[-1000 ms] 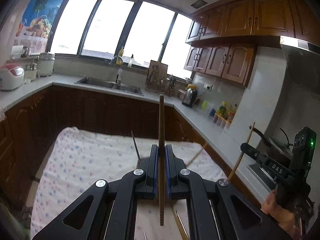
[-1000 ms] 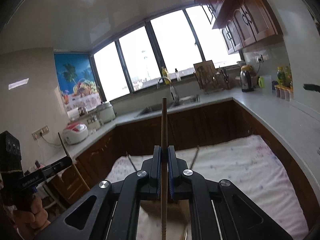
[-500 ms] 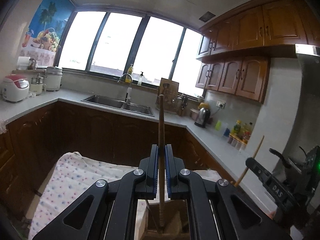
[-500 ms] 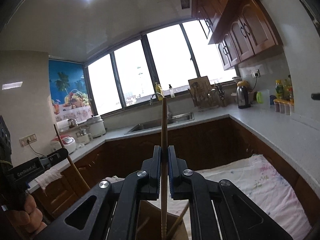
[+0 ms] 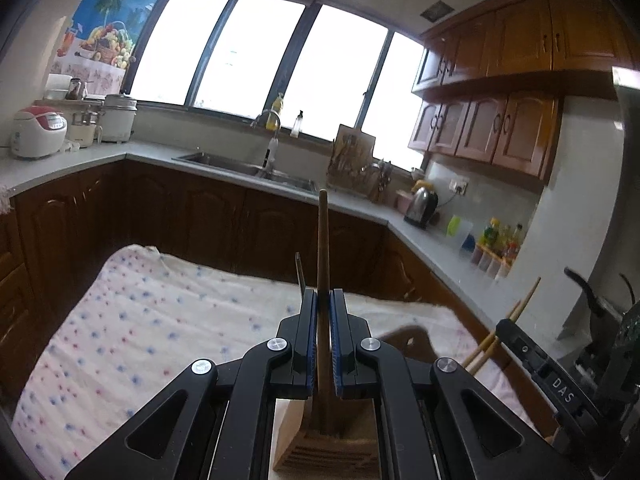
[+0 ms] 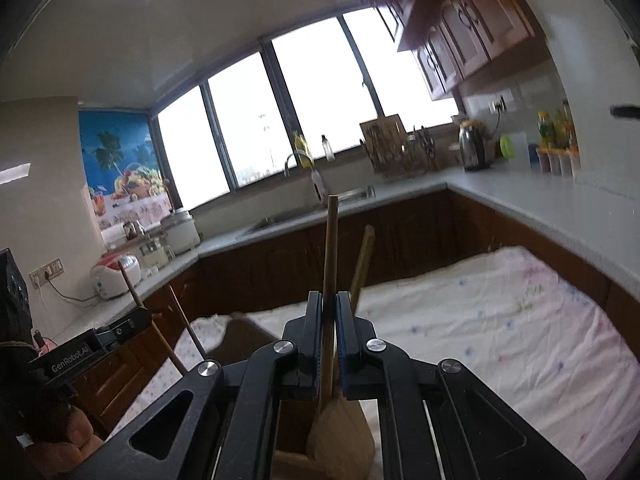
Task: Organize utensils
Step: 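Lower both wooden chopsticks into the holder, then open both tools and withdraw them toward the remaining utensils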
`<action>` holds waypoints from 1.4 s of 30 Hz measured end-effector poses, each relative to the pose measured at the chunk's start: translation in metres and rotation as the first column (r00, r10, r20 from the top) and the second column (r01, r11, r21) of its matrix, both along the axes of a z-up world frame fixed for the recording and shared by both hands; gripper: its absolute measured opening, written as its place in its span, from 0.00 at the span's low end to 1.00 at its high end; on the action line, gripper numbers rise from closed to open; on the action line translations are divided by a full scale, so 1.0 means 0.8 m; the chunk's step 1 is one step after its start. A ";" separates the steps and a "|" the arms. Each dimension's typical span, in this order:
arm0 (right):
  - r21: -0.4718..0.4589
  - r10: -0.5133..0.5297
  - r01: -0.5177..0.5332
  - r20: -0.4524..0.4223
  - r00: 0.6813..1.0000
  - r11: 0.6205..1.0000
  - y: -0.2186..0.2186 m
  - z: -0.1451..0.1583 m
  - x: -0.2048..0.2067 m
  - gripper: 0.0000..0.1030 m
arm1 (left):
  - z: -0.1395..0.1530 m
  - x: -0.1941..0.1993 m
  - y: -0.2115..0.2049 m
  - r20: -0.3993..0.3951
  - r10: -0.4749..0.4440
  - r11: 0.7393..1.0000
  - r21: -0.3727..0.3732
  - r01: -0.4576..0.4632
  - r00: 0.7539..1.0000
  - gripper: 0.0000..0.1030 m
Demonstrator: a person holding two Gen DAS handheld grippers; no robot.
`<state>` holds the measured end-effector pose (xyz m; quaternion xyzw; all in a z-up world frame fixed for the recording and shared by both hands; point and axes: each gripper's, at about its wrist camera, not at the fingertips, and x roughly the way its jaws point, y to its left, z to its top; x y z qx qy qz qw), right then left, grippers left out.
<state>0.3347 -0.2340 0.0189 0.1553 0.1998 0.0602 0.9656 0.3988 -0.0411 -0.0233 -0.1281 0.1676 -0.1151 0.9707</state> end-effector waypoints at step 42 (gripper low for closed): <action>0.077 0.031 -0.027 -0.060 0.998 0.997 -0.049 0.032 -0.123 0.94 | 0.023 -0.143 0.082 -0.156 0.046 0.999 -0.022 -0.050 0.987 0.89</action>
